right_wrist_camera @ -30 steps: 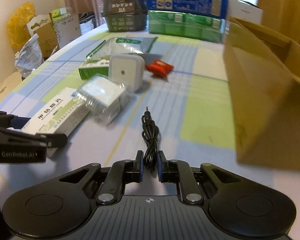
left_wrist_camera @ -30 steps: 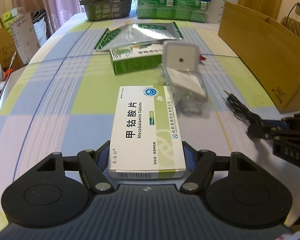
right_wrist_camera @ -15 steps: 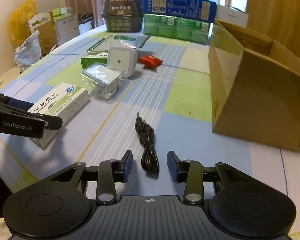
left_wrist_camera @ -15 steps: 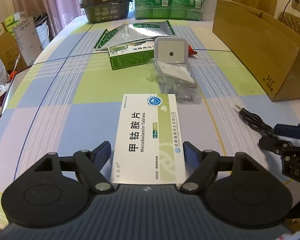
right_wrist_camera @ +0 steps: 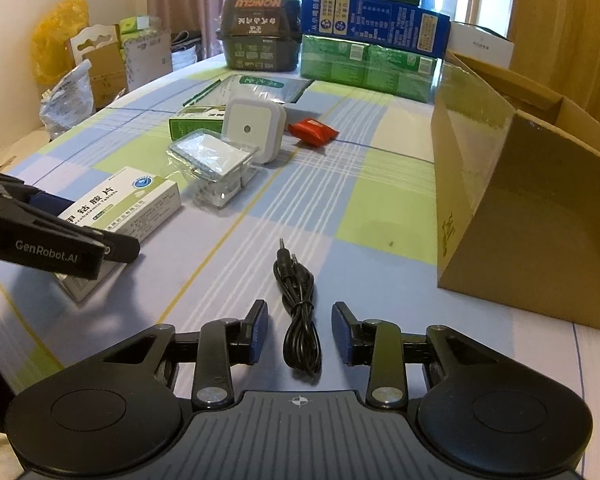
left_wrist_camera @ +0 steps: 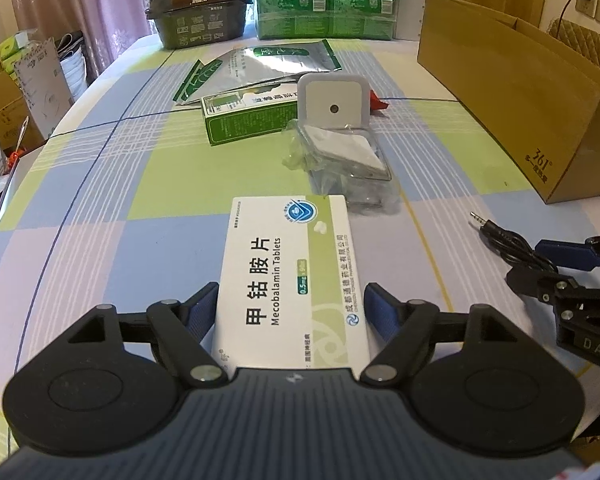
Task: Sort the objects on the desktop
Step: 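Carry the tablet box and black cable with both grippers over the cardboard box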
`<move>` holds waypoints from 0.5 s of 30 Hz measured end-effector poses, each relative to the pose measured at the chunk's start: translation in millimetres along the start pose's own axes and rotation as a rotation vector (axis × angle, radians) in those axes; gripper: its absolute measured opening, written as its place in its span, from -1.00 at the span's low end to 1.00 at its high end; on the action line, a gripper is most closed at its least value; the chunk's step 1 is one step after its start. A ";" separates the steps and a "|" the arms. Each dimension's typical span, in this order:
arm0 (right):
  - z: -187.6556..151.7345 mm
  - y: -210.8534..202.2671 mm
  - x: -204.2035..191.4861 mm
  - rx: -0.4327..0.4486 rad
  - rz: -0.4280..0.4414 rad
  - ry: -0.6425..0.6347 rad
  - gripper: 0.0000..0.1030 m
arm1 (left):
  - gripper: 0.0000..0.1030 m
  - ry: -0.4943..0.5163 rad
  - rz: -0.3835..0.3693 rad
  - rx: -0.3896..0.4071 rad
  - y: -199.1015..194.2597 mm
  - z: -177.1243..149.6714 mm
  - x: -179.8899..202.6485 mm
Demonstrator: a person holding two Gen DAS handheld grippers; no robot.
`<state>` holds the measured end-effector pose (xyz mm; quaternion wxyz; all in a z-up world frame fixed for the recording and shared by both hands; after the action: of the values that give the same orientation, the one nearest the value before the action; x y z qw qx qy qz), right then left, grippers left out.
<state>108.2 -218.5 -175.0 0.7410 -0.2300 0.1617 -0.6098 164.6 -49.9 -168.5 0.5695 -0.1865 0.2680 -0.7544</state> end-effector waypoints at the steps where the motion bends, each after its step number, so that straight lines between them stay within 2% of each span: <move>1: 0.0 0.1 -0.4 0.003 0.005 -0.005 -0.39 | 0.43 0.000 0.001 0.001 0.4 0.4 -0.6; 10: -0.6 0.5 -0.2 0.010 0.027 0.009 -0.50 | 0.32 0.006 -0.015 -0.012 4.6 0.6 -0.7; 13: -0.4 -0.4 -1.1 0.008 0.032 0.003 -0.69 | 0.31 0.000 -0.018 -0.015 3.1 -0.5 -0.3; 15: -0.4 -0.1 -1.2 0.005 0.033 0.000 -0.72 | 0.30 0.001 -0.018 -0.016 1.0 -1.4 0.7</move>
<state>107.7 -217.4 -175.3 0.7513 -0.2255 0.1642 -0.5981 164.3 -50.5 -170.2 0.5611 -0.1932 0.2726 -0.7573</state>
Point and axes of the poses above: each gripper's, at about its wrist camera, not at the fingertips, and y roughly the way its jaws point, x to its right, z to its top, the point moved 10 cm from there along y, roughly the way its jaws point, and after that the axes turned 12 degrees about x, right-handed, at the moved point
